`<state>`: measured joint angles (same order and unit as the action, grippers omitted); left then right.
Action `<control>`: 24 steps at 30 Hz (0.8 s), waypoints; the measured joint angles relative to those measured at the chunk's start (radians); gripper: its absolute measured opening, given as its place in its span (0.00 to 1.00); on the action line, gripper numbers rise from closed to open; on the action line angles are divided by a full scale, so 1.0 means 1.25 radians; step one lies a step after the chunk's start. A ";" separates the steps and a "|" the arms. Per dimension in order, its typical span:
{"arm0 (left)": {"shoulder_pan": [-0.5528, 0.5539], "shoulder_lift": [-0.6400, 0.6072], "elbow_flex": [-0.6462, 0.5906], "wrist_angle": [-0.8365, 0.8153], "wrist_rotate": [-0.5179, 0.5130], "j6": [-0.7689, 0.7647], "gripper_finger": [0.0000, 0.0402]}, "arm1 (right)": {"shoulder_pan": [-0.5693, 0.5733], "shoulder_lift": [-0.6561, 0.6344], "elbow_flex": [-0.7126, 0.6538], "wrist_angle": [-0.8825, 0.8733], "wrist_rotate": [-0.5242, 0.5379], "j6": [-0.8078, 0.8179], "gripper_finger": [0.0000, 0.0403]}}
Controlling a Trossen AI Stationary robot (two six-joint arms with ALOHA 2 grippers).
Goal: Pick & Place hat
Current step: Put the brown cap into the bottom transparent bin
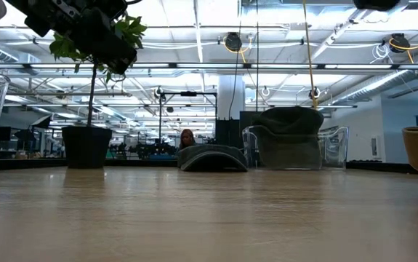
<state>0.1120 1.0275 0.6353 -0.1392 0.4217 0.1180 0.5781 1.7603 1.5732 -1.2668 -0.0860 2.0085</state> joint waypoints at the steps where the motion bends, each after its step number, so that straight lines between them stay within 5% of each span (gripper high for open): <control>1: 0.000 0.000 0.000 0.000 0.000 0.003 0.01 | 0.000 0.000 -0.011 0.004 -0.011 0.007 0.00; 6: 0.000 0.000 0.000 0.000 0.000 0.002 0.04 | 0.000 0.000 -0.046 0.020 -0.018 0.063 0.09; 13: -0.001 0.000 0.000 0.000 0.022 -0.006 0.02 | 0.000 0.000 -0.098 0.065 -0.010 0.066 0.37; 21: -0.001 0.000 0.001 0.000 0.022 -0.006 0.01 | -0.001 0.000 -0.225 0.304 0.024 0.065 0.68; 24: -0.001 0.000 0.001 0.000 0.021 -0.005 0.02 | -0.005 0.000 -0.290 0.402 -0.037 0.082 0.75</control>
<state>0.1110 1.0275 0.6365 -0.1387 0.4484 0.1112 0.5720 1.7603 1.2105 -0.7638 -0.1328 2.1115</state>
